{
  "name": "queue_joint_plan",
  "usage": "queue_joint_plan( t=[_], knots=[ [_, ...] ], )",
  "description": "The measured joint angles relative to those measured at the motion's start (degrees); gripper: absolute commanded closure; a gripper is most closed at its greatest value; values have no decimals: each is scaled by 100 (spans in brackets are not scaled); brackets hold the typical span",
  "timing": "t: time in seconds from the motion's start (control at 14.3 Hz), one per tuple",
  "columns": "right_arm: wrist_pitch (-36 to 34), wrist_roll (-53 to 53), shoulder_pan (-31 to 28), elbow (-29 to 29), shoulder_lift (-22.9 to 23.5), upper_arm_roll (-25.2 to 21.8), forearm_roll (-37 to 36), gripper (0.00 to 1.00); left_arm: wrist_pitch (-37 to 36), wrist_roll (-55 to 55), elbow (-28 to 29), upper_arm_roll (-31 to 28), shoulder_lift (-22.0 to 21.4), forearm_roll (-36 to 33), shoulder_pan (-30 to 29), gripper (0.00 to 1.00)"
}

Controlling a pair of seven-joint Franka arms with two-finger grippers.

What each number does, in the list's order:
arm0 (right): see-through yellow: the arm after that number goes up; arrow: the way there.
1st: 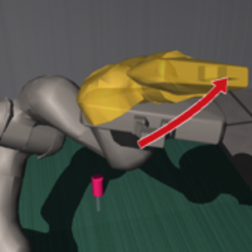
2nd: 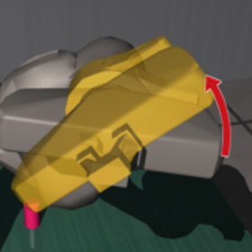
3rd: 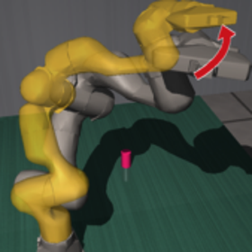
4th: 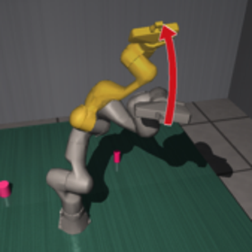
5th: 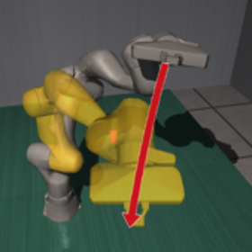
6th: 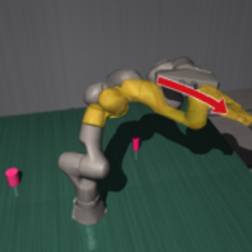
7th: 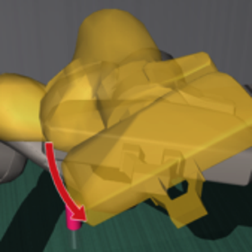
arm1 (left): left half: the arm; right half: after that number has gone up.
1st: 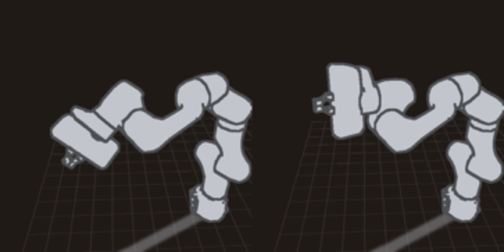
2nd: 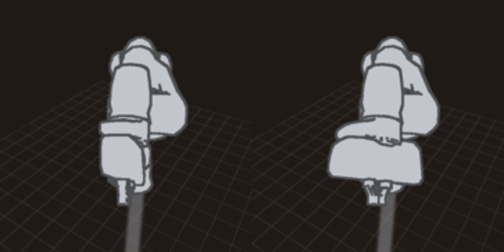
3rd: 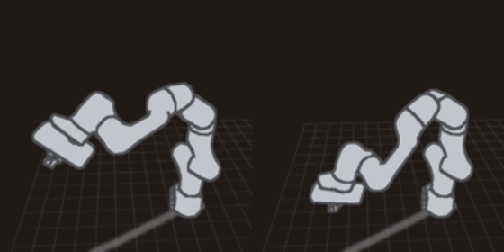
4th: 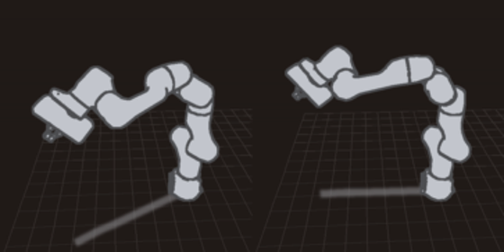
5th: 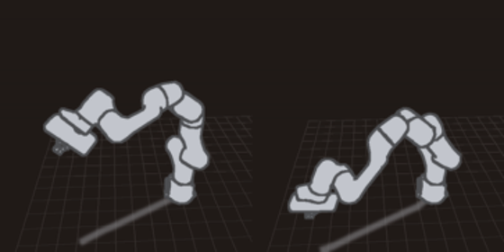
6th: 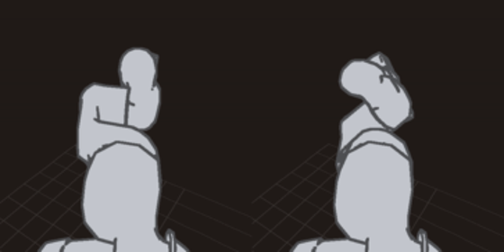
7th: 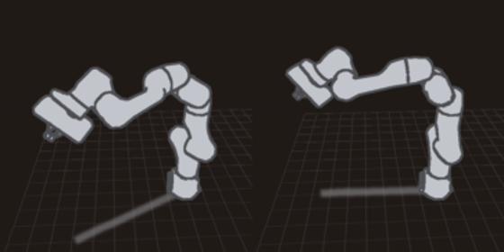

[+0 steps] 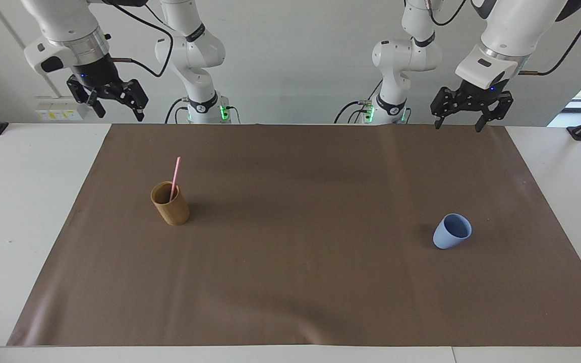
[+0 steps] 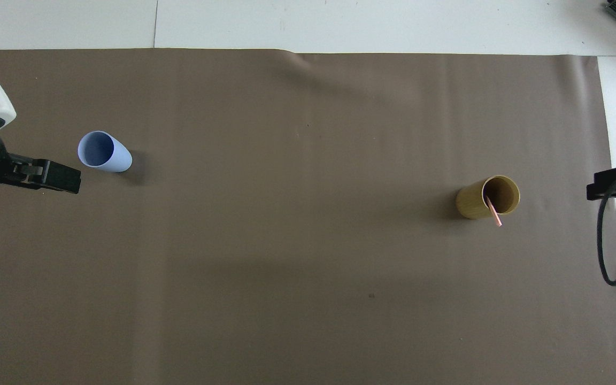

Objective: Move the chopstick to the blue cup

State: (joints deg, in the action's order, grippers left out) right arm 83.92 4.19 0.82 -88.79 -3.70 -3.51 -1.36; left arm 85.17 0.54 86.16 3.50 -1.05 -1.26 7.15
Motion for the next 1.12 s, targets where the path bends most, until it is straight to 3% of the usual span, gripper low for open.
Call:
queue_joint_plan(
  t=[1.12],
  knots=[
    [3, 0, -2, -156, -88, -1, 0, 0, 1, 2, 0, 3, 0, 3, 0, 0]
  ],
)
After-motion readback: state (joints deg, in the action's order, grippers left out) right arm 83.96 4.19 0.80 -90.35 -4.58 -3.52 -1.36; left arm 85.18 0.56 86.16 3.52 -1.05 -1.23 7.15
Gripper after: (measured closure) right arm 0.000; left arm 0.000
